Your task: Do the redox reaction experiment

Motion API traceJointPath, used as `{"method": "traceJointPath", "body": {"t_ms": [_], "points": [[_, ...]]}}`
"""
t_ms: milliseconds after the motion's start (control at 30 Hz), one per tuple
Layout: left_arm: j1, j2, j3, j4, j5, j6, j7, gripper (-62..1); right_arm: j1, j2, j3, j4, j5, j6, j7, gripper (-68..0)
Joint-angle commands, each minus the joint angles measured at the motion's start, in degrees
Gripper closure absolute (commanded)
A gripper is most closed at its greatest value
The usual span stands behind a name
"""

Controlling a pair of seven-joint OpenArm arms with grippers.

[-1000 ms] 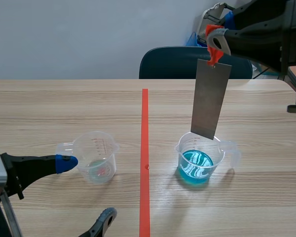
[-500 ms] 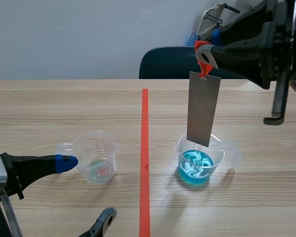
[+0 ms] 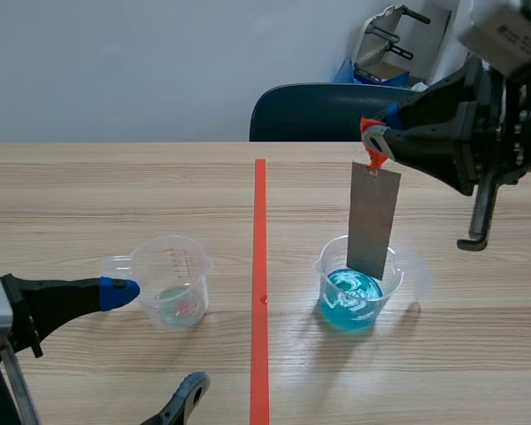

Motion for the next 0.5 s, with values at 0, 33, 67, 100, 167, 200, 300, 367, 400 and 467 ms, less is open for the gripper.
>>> {"method": "traceJointPath", "body": {"t_ms": [0,33,67,100,167,200,300,367,400,467], "points": [[-0.13,0.26,0.02,1.44,0.00,0.07,-0.79,-62.3,0.26,-0.42,0.48,-0.85,-0.72,-0.39,1.95,-0.6],[-0.13,0.26,0.02,1.44,0.00,0.07,-0.79,-62.3,-0.17,-0.70,0.48,-1.55,-1.66,-0.39,3.04,-0.6],[-0.13,0.26,0.02,1.44,0.00,0.07,-0.79,-62.3,-0.50,-1.03,0.48,-2.29,-2.73,-0.35,4.22,-0.6],[-0.13,0.26,0.02,1.44,-0.02,0.07,-0.79,-62.3,-0.85,-1.38,0.48,-3.06,-3.65,-0.37,5.35,-0.6],[-0.13,0.28,0.02,1.44,-0.02,0.07,-0.81,-62.3,-1.31,-1.99,0.48,-4.59,-5.60,-0.28,8.39,-0.6],[-0.15,0.28,0.02,1.44,-0.02,0.07,-0.81,-62.3,-1.44,-2.38,0.48,-5.51,-6.29,-0.13,9.40,-0.6],[-0.15,0.28,0.02,1.44,-0.02,0.07,-0.81,-62.3,-1.44,-3.52,0.48,-8.26,-8.50,0.11,13.18,-0.6],[-0.15,0.28,0.02,1.44,-0.02,0.07,-0.81,-62.3,-1.44,-4.28,0.48,-10.05,-10.40,0.31,15.63,-0.6],[-0.15,0.28,0.02,1.44,-0.02,0.07,-0.81,-62.3,-1.44,-4.63,0.48,-10.95,-11.41,0.81,16.94,-0.6],[-0.15,0.28,0.02,1.44,-0.02,0.07,-0.81,-62.3,-1.44,-5.44,0.48,-12.83,-13.40,1.64,19.54,-0.6]]}}
